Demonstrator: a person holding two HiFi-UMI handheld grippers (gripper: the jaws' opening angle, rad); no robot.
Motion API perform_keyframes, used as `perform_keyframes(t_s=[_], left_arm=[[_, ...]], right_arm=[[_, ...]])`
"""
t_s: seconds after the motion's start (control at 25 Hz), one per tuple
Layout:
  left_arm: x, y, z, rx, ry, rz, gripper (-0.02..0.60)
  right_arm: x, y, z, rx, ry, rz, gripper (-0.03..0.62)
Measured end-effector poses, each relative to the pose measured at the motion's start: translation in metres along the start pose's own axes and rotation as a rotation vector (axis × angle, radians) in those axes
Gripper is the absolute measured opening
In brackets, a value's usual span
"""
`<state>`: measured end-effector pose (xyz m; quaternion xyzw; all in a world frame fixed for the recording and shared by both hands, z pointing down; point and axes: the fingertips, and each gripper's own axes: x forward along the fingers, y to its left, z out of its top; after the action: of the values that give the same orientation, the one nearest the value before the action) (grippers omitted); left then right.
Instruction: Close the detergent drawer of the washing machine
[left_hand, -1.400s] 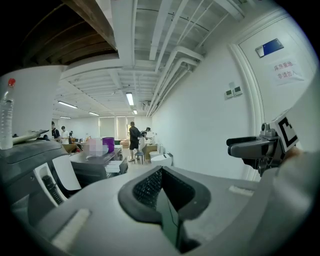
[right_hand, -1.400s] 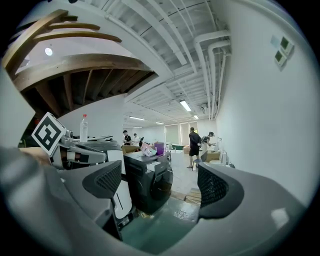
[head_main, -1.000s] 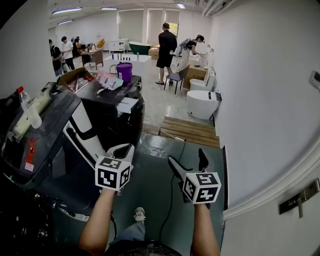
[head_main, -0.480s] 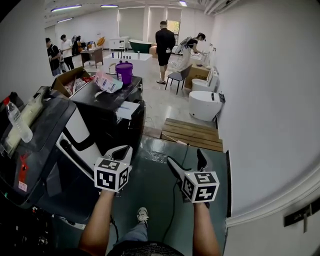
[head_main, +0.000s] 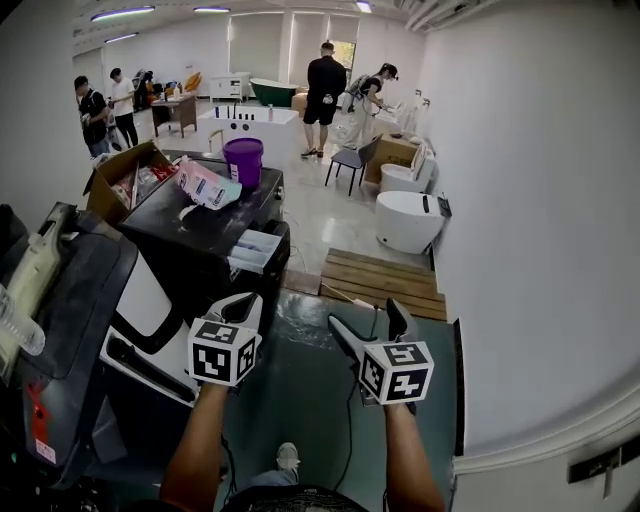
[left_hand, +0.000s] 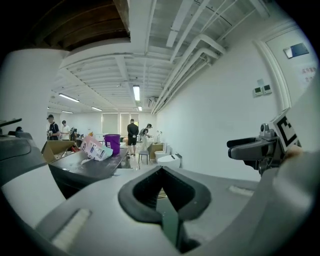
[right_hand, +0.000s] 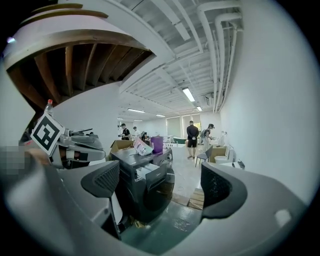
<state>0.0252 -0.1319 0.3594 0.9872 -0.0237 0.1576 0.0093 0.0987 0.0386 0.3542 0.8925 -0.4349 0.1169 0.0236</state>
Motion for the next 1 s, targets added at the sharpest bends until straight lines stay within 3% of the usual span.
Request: perform_keyframes(t_s=[0.44, 1.0], left_arm=[[0.068, 0.069, 0.011, -0.033, 0.024, 0.003, 0.000], [0.118, 0.105, 0.015, -0.041, 0.040, -0.005, 0.000]], right_arm=[[0.098, -0.006, 0.016, -0.001, 0.037, 0.013, 0.512], [0.159, -0.020, 0.019, 0.019, 0.051, 0.010, 0.509]])
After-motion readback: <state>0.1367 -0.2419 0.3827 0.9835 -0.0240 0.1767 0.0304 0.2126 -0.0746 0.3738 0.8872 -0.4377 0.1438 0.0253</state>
